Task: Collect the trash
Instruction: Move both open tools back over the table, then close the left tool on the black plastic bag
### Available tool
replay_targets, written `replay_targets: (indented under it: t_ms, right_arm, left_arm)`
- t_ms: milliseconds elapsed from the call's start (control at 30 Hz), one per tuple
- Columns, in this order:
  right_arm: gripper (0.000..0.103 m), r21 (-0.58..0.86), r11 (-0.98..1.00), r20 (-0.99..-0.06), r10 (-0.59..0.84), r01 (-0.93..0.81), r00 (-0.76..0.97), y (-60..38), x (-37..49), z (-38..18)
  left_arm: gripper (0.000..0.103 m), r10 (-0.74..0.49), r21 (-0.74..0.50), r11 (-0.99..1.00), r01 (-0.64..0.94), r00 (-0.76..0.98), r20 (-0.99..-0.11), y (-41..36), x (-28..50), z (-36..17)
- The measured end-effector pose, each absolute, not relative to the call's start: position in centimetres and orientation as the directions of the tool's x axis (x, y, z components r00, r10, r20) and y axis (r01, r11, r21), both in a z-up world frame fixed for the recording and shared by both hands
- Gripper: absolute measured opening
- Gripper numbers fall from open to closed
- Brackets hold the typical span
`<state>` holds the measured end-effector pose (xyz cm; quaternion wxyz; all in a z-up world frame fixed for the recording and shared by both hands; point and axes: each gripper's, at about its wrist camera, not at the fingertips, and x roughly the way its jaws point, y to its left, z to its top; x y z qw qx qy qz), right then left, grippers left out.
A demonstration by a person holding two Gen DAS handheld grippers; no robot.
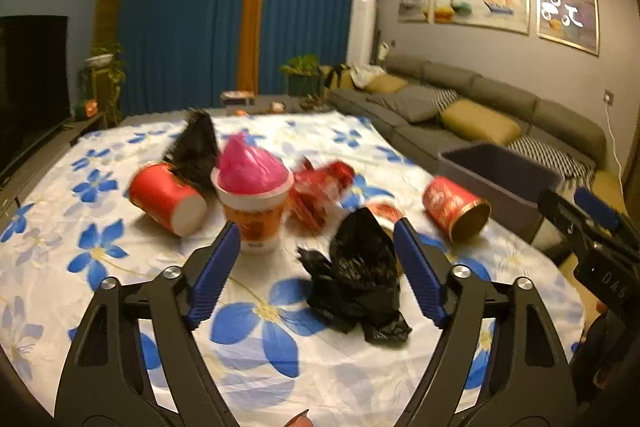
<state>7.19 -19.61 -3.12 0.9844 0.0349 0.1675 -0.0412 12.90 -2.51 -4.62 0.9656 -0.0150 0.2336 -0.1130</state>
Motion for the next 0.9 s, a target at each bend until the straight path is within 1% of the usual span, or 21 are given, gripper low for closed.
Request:
replay_targets:
  t_ms: [67,167,333,367,400,433,467,533,600,700,833,900]
  right_arm:
    - [0.079,0.052,0.994,-0.340,-0.070,0.093,0.938,-19.5,7.4,-3.3]
    - [0.079,0.055,0.995,-0.358,-0.060,0.085,0.932,-19.2,7.8,-3.7]
    - [0.079,0.027,0.998,-0.376,-0.041,0.056,0.926,-18.1,8.5,-4.4]
    - [0.079,0.024,0.998,-0.381,-0.038,0.051,0.924,-17.9,8.6,-4.5]
    - [0.079,0.020,0.999,-0.390,-0.032,0.043,0.920,-17.6,8.9,-4.7]
    - [0.079,0.018,0.999,-0.397,-0.026,0.036,0.917,-17.4,9.1,-4.9]
    - [0.079,0.015,0.999,-0.403,-0.020,0.028,0.915,-17.2,9.3,-5.1]
    - [0.079,0.008,1.000,-0.418,-0.004,0.008,0.908,-16.5,9.8,-5.6]
    - [0.079,0.004,1.000,-0.432,0.015,-0.015,0.902,-15.8,10.3,-5.9]
    - [0.078,-0.004,0.999,-0.451,0.041,-0.048,0.892,-14.6,11.1,-6.3]
    - [0.071,-0.024,0.996,-0.485,0.063,-0.085,0.872,-13.1,12.3,-6.7]
    - [0.070,-0.030,0.996,-0.506,0.062,-0.089,0.860,-12.5,13.1,-7.0]
  left_arm:
    - [0.071,-0.242,-0.083,0.970,0.230,0.849,-0.471,-3.1,13.5,-5.3]
    - [0.064,-0.273,-0.106,0.961,0.255,0.817,-0.508,-3.6,14.7,-6.3]
    - [0.044,-0.287,-0.120,0.956,0.269,0.762,-0.580,-4.2,16.4,-7.6]
    - [0.042,-0.298,-0.131,0.952,0.276,0.746,-0.595,-4.3,16.7,-7.9]
    - [0.034,-0.303,-0.139,0.950,0.278,0.731,-0.611,-4.3,16.9,-8.2]
    - [0.024,-0.311,-0.151,0.948,0.280,0.713,-0.628,-4.2,17.2,-8.6]
    - [0.020,-0.323,-0.165,0.944,0.285,0.704,-0.632,-4.1,17.4,-8.7]
    - [0.007,-0.338,-0.186,0.940,0.286,0.698,-0.631,-3.8,17.5,-8.9]
    - [0.003,-0.336,-0.188,0.941,0.282,0.705,-0.625,-3.5,17.3,-8.8]
    - [0.002,-0.335,-0.199,0.942,0.271,0.716,-0.613,-2.7,16.8,-8.6]
    - [0.002,-0.327,-0.207,0.945,0.253,0.735,-0.594,-1.5,16.0,-7.9]
    - [0.002,-0.316,-0.204,0.949,0.242,0.752,-0.579,-0.7,15.6,-7.4]
